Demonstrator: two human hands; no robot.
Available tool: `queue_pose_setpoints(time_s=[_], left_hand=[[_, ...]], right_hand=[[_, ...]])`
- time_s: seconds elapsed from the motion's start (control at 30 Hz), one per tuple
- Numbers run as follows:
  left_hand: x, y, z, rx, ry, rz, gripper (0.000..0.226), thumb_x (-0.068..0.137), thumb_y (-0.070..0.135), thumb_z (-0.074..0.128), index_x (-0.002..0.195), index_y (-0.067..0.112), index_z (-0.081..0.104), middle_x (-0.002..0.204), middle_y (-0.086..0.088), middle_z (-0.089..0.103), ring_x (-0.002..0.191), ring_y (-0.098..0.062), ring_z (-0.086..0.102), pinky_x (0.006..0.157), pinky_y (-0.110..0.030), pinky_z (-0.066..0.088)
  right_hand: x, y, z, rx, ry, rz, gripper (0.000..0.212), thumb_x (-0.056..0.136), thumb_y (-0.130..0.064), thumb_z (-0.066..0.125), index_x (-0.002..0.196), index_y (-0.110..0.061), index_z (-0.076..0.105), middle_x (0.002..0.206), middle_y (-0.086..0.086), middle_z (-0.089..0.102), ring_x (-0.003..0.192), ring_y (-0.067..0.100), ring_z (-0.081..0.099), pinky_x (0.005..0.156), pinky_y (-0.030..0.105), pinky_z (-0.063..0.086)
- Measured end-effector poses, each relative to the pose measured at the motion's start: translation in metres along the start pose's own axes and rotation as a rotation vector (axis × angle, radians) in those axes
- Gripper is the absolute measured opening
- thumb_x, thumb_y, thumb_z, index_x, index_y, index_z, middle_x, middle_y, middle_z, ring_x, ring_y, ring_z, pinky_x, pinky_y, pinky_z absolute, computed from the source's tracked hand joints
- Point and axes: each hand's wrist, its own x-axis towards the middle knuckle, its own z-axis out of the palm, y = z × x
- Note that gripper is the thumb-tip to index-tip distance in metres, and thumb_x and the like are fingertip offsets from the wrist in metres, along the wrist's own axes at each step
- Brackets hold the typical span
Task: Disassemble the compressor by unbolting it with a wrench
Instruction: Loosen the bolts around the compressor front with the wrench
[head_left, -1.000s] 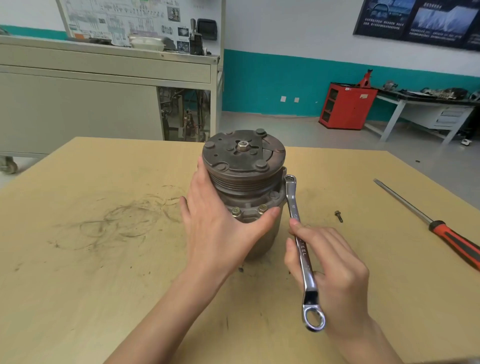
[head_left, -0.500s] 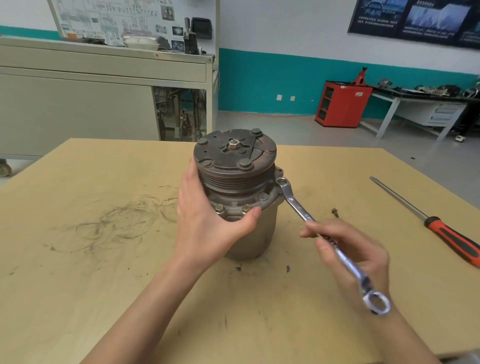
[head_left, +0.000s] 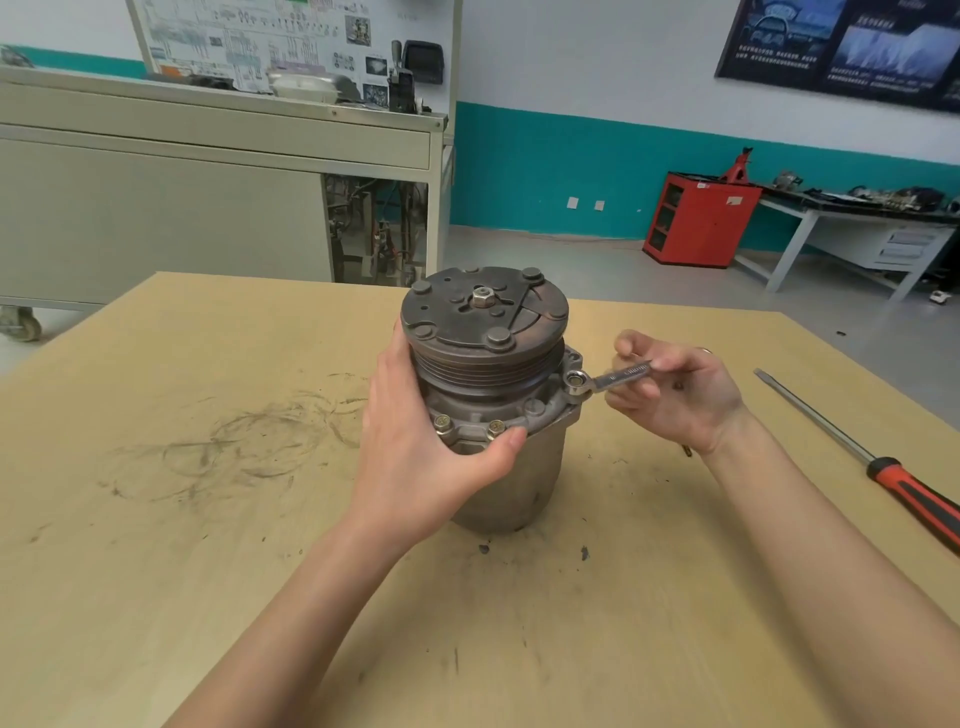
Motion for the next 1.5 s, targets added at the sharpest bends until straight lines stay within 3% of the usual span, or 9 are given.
queue_pose_setpoints(time_s=[0.13, 0.47, 0.63, 0.8, 0.9, 0.97, 1.03, 1.33, 1.5], left_hand=[[0.0, -0.001, 0.0, 0.015, -0.006, 0.001, 0.109, 0.058, 0.066, 0.065, 0.15, 0.025, 0.023, 0.139, 0.012, 0.038, 0.132, -0.007, 0.036, 0.11, -0.048, 0.036], [0.001, -0.002, 0.001, 0.007, -0.014, 0.01, 0.109, 0.059, 0.066, 0.067, 0.15, 0.025, 0.023, 0.137, 0.014, 0.037, 0.133, -0.007, 0.036, 0.11, -0.048, 0.036], [0.001, -0.003, 0.001, 0.002, -0.023, 0.003, 0.11, 0.059, 0.065, 0.067, 0.15, 0.025, 0.022, 0.14, 0.012, 0.037, 0.134, -0.009, 0.036, 0.11, -0.048, 0.036], [0.0, -0.004, 0.0, -0.014, -0.027, 0.002, 0.109, 0.058, 0.063, 0.067, 0.15, 0.025, 0.023, 0.139, 0.012, 0.038, 0.134, -0.01, 0.037, 0.11, -0.049, 0.035], [0.0, -0.004, 0.0, -0.016, -0.029, -0.007, 0.11, 0.058, 0.064, 0.067, 0.149, 0.024, 0.023, 0.138, 0.01, 0.039, 0.133, -0.012, 0.038, 0.109, -0.05, 0.036], [0.0, -0.003, 0.0, -0.017, -0.03, -0.004, 0.11, 0.058, 0.064, 0.067, 0.15, 0.024, 0.021, 0.14, 0.009, 0.038, 0.134, -0.013, 0.038, 0.109, -0.05, 0.036], [0.0, -0.003, 0.0, -0.018, -0.028, 0.008, 0.11, 0.059, 0.064, 0.068, 0.15, 0.022, 0.021, 0.141, 0.006, 0.038, 0.135, -0.014, 0.037, 0.11, -0.05, 0.035], [0.0, -0.004, 0.0, 0.003, -0.017, 0.023, 0.112, 0.06, 0.067, 0.067, 0.151, 0.02, 0.021, 0.142, 0.005, 0.038, 0.135, -0.015, 0.036, 0.11, -0.05, 0.035], [0.0, -0.003, 0.001, 0.005, -0.012, 0.027, 0.112, 0.06, 0.067, 0.067, 0.151, 0.019, 0.021, 0.143, 0.005, 0.037, 0.135, -0.013, 0.036, 0.11, -0.048, 0.036]], right_hand=[[0.019, 0.001, -0.006, 0.074, -0.069, 0.055, 0.026, 0.055, -0.012, 0.08, 0.074, -0.009, 0.063, 0.048, 0.002, 0.052, 0.045, 0.011, 0.044, 0.048, 0.023, 0.038], [0.028, 0.012, 0.002, 0.069, 0.041, 0.005, 0.036, 0.056, -0.021, 0.09, 0.082, -0.008, 0.069, 0.053, 0.0, 0.051, 0.047, 0.01, 0.045, 0.048, 0.02, 0.039], [0.012, -0.002, 0.015, -0.027, 0.165, -0.107, 0.018, 0.068, -0.027, 0.079, 0.07, -0.01, 0.071, 0.051, 0.0, 0.057, 0.043, 0.009, 0.046, 0.045, 0.018, 0.037], [-0.041, -0.011, 0.052, -0.566, 0.59, -0.716, 0.029, 0.09, -0.038, 0.056, 0.075, -0.02, 0.073, 0.058, -0.003, 0.067, 0.05, 0.013, 0.059, 0.051, 0.02, 0.045], [-0.073, 0.01, 0.085, -1.196, 0.559, -0.92, 0.023, 0.094, -0.048, 0.051, 0.09, -0.041, 0.073, 0.074, -0.018, 0.07, 0.064, 0.013, 0.063, 0.061, 0.016, 0.047], [-0.081, 0.025, 0.097, -1.733, 0.451, -1.102, 0.025, 0.095, -0.036, 0.057, 0.091, -0.022, 0.077, 0.069, -0.004, 0.07, 0.063, 0.019, 0.06, 0.06, 0.023, 0.048], [-0.078, 0.038, 0.102, -2.017, 0.303, -1.273, 0.027, 0.09, -0.018, 0.066, 0.082, 0.007, 0.073, 0.061, 0.01, 0.066, 0.052, 0.025, 0.061, 0.049, 0.034, 0.049], [-0.068, 0.069, 0.098, -2.099, 0.235, -1.383, 0.026, 0.087, -0.016, 0.07, 0.096, 0.005, 0.058, 0.06, 0.012, 0.061, 0.051, 0.027, 0.056, 0.045, 0.035, 0.045], [-0.069, 0.071, 0.087, -2.038, 0.221, -1.349, 0.026, 0.085, -0.015, 0.07, 0.09, 0.011, 0.069, 0.062, 0.013, 0.063, 0.052, 0.027, 0.059, 0.047, 0.035, 0.047]])
